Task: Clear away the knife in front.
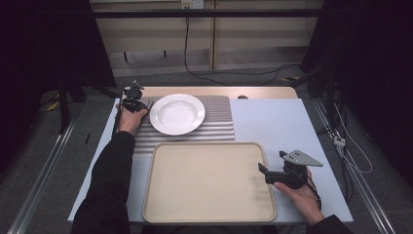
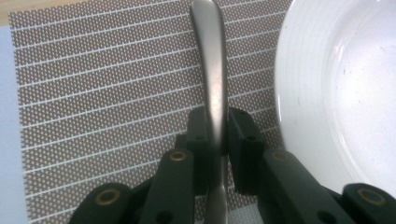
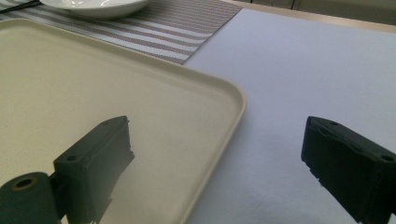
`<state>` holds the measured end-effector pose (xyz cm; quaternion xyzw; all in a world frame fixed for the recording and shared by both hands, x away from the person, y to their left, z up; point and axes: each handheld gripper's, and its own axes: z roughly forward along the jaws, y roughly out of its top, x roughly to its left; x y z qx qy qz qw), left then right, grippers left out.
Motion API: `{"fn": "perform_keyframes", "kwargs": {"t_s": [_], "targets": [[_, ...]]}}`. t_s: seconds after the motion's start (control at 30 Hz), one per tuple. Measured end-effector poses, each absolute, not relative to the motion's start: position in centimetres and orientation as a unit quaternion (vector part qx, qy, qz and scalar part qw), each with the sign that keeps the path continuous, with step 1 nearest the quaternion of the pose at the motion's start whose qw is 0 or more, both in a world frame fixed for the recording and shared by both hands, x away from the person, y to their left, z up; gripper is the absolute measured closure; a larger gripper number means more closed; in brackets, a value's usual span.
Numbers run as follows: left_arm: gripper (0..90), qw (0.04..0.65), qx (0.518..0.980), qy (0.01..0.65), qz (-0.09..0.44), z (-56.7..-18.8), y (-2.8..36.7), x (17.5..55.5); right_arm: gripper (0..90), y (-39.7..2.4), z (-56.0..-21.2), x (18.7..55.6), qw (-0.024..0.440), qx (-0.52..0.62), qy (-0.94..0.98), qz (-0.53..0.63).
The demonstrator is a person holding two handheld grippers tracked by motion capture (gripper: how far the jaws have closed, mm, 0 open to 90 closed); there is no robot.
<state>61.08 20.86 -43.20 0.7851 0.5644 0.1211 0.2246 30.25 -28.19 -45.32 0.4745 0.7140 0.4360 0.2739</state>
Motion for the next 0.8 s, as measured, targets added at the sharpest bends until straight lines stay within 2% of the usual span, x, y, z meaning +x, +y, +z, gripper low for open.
{"fn": "perform_keyframes", "kwargs": {"t_s": [0.8], "targets": [[79.9,0.251,0.800,0.532,0.118,-40.2,20.9,59.4,8.6,-28.2,-45.3,30.2,0.274,0.475,0.714,0.435]]}}
